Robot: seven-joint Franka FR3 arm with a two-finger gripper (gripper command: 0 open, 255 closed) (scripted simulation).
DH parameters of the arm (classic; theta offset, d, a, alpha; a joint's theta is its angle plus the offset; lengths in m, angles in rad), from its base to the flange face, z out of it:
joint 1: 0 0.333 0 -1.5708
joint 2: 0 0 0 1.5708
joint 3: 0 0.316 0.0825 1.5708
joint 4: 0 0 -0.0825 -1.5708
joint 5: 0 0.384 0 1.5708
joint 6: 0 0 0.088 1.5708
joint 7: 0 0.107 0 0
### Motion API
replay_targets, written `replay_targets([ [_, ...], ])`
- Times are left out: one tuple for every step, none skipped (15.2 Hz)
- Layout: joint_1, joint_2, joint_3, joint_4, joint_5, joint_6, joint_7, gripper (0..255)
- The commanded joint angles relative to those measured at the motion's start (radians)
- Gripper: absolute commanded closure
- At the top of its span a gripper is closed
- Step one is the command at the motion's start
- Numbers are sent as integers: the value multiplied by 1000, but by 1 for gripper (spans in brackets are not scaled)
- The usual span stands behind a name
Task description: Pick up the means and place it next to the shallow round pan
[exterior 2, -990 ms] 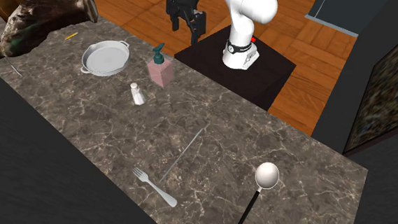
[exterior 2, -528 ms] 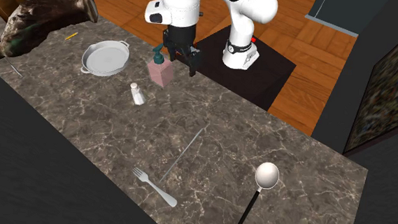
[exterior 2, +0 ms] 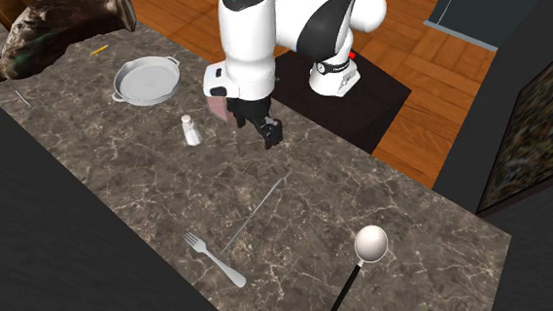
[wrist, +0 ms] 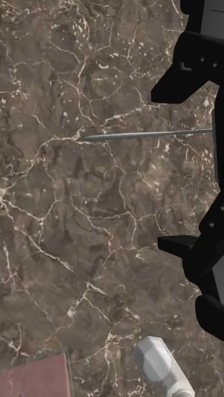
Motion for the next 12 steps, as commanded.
replay_targets([
  [9, 87, 13, 49, -25, 26, 20, 0],
  [15, 125, 18, 70, -37, 36, 29, 0],
  [21, 164, 22, 92, -49, 45, 38, 0],
  [28, 202, 25, 116, -62, 52, 48, 0],
  [36, 240, 28, 140, -75, 59, 57, 0],
  [45, 279, 29, 166, -87, 65, 65, 0],
  [53, 317, 31, 193, -100, 69, 73, 0],
  [63, 356, 31, 220, -112, 73, 81, 0],
  [73, 394, 31, 249, -124, 75, 88, 0],
  [84, 433, 30, 279, -136, 77, 95, 0],
  [95, 471, 29, 311, -147, 77, 101, 0],
  [100, 487, 28, 324, -151, 77, 103, 0],
])
